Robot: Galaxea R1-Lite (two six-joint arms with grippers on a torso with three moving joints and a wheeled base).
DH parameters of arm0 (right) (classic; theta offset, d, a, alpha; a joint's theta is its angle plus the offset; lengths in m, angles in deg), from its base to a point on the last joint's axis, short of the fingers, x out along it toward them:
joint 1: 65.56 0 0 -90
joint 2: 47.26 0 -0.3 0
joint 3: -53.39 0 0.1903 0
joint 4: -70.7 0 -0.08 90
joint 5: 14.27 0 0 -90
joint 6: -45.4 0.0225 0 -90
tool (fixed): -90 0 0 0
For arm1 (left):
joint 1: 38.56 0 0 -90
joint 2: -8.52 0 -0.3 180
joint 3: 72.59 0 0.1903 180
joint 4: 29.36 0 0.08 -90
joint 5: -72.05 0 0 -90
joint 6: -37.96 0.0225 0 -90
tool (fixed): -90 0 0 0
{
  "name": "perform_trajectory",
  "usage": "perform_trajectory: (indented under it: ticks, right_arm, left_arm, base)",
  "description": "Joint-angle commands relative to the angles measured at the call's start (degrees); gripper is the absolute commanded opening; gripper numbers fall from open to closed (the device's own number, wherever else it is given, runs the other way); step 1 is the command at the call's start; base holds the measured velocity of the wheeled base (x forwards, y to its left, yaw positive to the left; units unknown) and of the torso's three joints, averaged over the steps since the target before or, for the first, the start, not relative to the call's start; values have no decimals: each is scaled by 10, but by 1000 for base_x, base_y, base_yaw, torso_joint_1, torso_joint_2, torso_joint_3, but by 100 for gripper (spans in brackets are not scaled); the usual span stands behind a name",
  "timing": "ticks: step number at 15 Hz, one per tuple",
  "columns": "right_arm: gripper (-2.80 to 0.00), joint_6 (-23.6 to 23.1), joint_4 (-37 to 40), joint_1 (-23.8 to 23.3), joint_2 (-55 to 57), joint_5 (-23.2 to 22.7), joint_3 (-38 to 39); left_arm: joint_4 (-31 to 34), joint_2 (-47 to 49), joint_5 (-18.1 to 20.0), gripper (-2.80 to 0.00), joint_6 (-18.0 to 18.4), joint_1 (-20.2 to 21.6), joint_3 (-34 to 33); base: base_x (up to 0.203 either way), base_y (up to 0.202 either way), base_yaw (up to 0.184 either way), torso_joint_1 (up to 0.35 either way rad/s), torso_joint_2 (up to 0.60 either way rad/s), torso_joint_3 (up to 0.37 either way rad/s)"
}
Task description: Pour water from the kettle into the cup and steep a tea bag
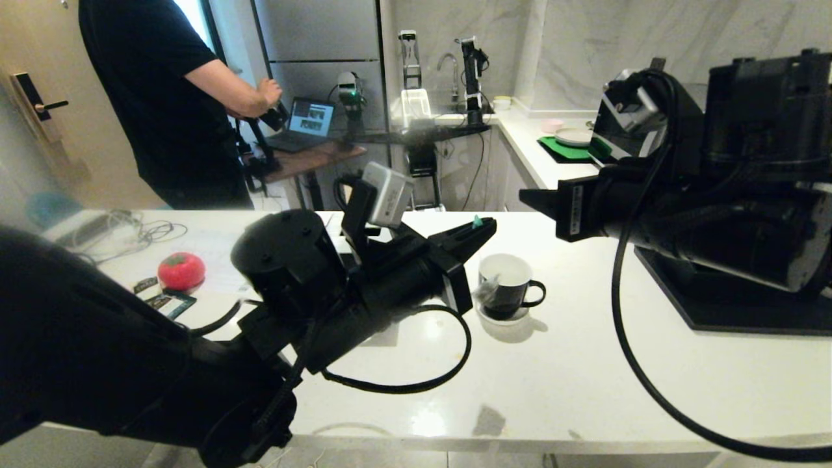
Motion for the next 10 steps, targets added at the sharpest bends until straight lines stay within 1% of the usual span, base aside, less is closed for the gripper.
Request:
perform_trajectory:
  ticks: [1,10]
  right_arm:
    - [0,1,-1,0,-8,1,3]
    - [0,-1,1,0,-51,4,7]
  left_arm:
    - [-5,-1,1,-280,-1,0,0]
    - [-5,-5,0,-280,-1,1,-5]
  base:
    - [0,0,0,0,0,0]
    - [0,0,0,0,0,0]
